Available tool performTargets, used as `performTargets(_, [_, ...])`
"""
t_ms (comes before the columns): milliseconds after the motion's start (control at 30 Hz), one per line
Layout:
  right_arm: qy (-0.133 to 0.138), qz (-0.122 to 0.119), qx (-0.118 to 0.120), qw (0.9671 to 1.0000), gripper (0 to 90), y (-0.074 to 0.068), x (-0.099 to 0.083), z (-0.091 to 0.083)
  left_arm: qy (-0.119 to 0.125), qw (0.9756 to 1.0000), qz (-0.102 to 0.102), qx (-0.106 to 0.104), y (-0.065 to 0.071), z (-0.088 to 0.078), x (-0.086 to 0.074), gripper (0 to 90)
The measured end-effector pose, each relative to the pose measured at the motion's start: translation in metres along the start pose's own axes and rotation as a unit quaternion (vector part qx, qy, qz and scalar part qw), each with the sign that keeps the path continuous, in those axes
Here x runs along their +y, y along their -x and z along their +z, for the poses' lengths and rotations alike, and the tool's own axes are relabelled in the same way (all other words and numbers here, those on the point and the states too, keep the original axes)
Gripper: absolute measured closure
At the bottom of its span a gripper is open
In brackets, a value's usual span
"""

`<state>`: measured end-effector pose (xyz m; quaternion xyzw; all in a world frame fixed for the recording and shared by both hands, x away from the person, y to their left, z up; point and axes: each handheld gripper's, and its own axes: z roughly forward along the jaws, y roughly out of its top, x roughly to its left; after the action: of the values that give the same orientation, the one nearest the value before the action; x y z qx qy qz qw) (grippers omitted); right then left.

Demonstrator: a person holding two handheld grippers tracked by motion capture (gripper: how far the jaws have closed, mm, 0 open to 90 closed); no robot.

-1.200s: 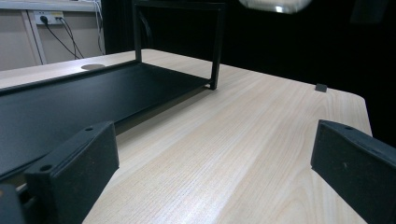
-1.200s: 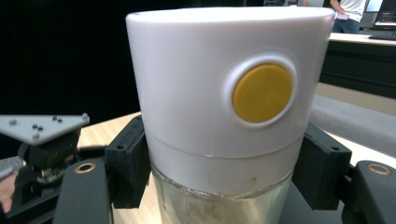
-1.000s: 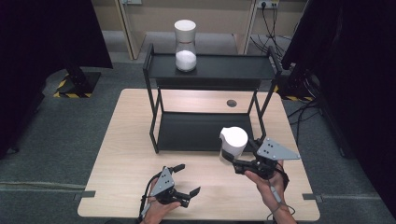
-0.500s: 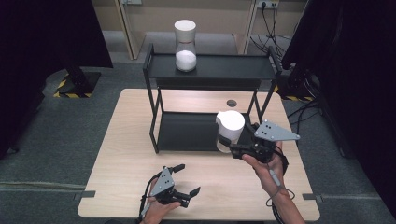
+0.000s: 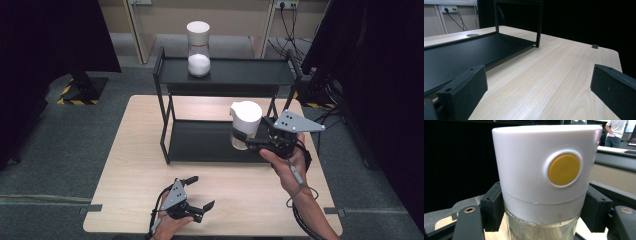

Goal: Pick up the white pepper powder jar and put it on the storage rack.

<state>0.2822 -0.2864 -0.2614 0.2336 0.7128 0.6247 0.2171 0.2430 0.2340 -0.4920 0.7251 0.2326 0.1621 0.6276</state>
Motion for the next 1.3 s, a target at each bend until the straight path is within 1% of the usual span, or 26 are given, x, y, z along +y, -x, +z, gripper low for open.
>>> performTargets(367, [0.004,0.002,-0.005,1.0000,30.8,0.010,0.028,0.010,-0.001,1.0000,0.000,-0.001,0.000,0.000,0.000,0.1])
performTargets(867, [0.002,0.004,-0.027,0.9996,30.8,0.021,0.074,0.031,0.000,1.0000,-0.001,-0.001,-0.001,0.000,0.000,0.1])
performTargets(967, [-0.001,0.004,-0.030,0.9995,30.8,0.025,0.083,0.036,-0.001,1.0000,0.000,0.000,-0.002,-0.001,0.000,0.1])
performTargets(1000, [-0.001,0.006,-0.031,0.9995,30.8,0.026,0.086,0.037,0.000,1.0000,-0.002,0.000,-0.002,-0.001,0.000,0.1])
performTargets(1133, [-0.006,0.007,-0.044,0.9990,30.8,0.030,0.098,0.046,0.001,1.0000,-0.003,0.001,-0.002,-0.001,-0.001,0.1])
performTargets(1300, [-0.005,0.011,-0.062,0.9980,30.8,0.033,0.105,0.056,0.000,1.0000,-0.001,-0.002,-0.002,0.000,0.000,0.1])
